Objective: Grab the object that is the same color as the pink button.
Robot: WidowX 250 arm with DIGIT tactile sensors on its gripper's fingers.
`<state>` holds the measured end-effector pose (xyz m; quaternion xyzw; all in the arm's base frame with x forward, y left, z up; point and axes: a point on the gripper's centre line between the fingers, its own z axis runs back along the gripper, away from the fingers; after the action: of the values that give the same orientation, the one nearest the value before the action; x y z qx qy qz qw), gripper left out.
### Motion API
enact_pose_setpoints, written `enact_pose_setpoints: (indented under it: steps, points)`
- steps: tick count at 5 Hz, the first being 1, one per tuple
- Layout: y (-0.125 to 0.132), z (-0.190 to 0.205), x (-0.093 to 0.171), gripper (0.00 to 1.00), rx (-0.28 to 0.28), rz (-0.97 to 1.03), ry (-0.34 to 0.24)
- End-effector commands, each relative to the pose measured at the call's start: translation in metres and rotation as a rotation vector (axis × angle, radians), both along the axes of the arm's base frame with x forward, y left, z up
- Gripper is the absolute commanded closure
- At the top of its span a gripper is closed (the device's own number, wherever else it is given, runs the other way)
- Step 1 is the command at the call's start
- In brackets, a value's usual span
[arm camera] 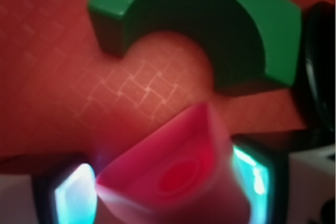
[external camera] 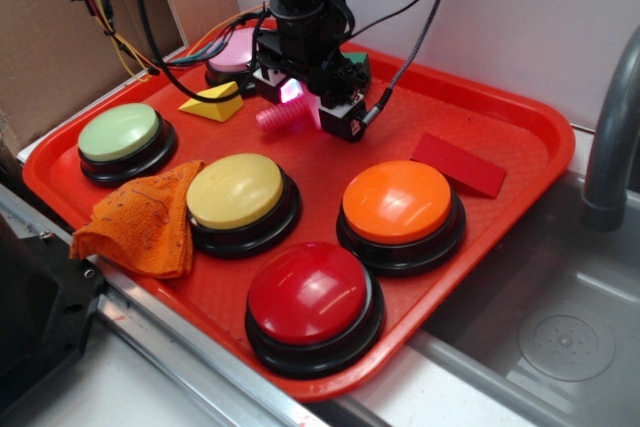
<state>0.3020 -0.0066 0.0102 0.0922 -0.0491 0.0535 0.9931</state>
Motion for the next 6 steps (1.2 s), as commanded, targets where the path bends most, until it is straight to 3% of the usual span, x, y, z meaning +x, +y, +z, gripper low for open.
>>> enact_pose_setpoints:
  steps: [1, 2, 3, 5, 6]
  points:
    - [0.005, 0.019, -0.011, 1.0, -0.023, 0.046, -0.011]
    - [0.006, 0.047, -0.017, 1.0, -0.023, 0.075, -0.031]
    - [0.011, 0.088, -0.027, 1.0, -0.064, 0.127, -0.004]
    - [0.023, 0.173, -0.079, 1.0, -0.139, 0.281, -0.166]
    - [0.03, 0.186, -0.093, 1.0, -0.186, 0.284, -0.213]
